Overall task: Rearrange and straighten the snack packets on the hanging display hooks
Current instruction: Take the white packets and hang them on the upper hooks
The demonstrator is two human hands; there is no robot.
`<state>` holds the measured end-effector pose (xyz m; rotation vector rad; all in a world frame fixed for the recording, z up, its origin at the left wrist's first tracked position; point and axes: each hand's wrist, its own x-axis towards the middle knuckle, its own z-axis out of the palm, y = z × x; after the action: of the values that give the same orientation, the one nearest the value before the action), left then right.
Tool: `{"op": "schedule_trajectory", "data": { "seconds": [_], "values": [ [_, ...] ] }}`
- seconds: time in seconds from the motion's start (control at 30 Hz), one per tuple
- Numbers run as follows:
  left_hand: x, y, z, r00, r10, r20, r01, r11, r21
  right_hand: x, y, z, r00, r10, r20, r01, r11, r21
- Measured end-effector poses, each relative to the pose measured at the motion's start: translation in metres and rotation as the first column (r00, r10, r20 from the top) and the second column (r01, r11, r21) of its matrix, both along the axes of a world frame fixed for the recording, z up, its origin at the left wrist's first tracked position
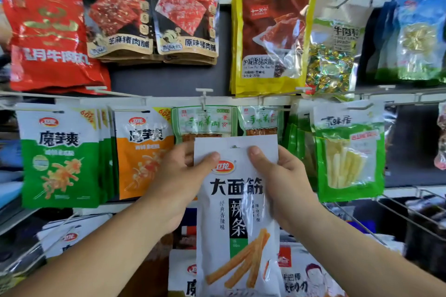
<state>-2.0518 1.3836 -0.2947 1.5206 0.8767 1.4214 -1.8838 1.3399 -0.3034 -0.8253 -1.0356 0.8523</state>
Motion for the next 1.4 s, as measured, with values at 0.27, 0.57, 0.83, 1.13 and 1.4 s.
{"op": "schedule_trajectory", "data": {
  "seconds": [0.27,0.57,0.83,1.13,1.4],
  "values": [
    [-0.054,0.001,0.002,0.979,0.149,-0.140,-0.127,0.979,0.159,-0.014,0.048,0.038,0.942,-0.237,0.238,0.251,0.967,-0.031],
    [-0.091,0.006,0.010,0.951,0.252,-0.180,-0.208,0.951,0.231,-0.025,0.102,0.079,0.917,-0.199,0.346,0.256,0.958,-0.127],
    [-0.098,0.003,0.009,0.936,0.304,-0.178,-0.258,0.936,0.240,-0.051,0.100,0.084,0.981,-0.112,0.160,0.140,0.974,-0.178],
    [-0.095,-0.010,0.019,0.941,0.302,-0.155,-0.248,0.923,0.296,-0.036,0.068,0.094,0.963,-0.121,0.242,0.135,0.990,-0.045],
    [-0.090,-0.024,0.025,0.953,0.283,-0.110,-0.240,0.923,0.300,-0.018,0.041,0.103,0.944,-0.183,0.275,0.163,0.982,0.095]
  ]
}}
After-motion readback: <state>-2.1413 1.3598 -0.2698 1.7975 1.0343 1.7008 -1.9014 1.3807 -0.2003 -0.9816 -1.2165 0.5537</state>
